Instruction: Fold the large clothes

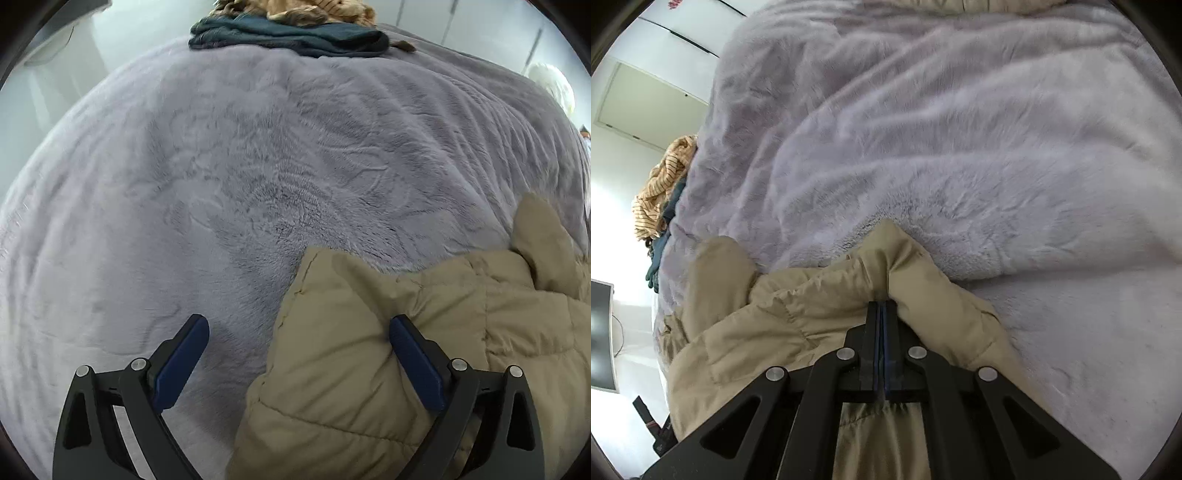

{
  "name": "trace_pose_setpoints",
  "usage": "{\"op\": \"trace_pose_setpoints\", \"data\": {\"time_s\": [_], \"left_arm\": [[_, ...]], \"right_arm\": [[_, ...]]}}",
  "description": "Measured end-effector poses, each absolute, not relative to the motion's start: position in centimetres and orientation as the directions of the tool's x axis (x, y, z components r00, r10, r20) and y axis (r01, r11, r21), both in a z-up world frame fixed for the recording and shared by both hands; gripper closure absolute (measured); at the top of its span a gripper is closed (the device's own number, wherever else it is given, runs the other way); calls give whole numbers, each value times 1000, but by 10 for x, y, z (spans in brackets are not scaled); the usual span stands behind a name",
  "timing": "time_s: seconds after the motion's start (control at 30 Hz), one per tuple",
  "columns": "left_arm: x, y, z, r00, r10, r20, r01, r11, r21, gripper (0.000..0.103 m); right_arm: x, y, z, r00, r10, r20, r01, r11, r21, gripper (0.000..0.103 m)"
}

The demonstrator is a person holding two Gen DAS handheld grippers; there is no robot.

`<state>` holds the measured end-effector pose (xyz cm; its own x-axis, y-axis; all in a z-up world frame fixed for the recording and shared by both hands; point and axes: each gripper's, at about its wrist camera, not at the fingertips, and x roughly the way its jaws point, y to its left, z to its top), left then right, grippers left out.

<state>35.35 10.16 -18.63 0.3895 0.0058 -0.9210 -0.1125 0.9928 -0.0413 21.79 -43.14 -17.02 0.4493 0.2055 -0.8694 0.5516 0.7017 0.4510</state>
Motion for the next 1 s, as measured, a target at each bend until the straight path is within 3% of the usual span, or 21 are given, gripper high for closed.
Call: {"op": "trace_pose_setpoints", "data": {"time_s": [0.23,0.4,0.73,1.0], "left_arm": [[317,100,-138,416,-35,-909,-52,997,-62,4],[263,97,-113,415,-63,-908,-10,997,-74,4],[183,93,-119,311,-140,-940,-26,987,-156,4],[149,83,-118,310,-129,-942,-7,990,-138,1]], "right_arm": [[162,-426,-137,486,237,-841,553,662,506,100],[116,-406,-119,448,198,-872,546,712,442,100],[33,-384,-125,391,302,-869,600,632,490,99],[11,-365,-133,395,357,-847,618,578,532,99]]}}
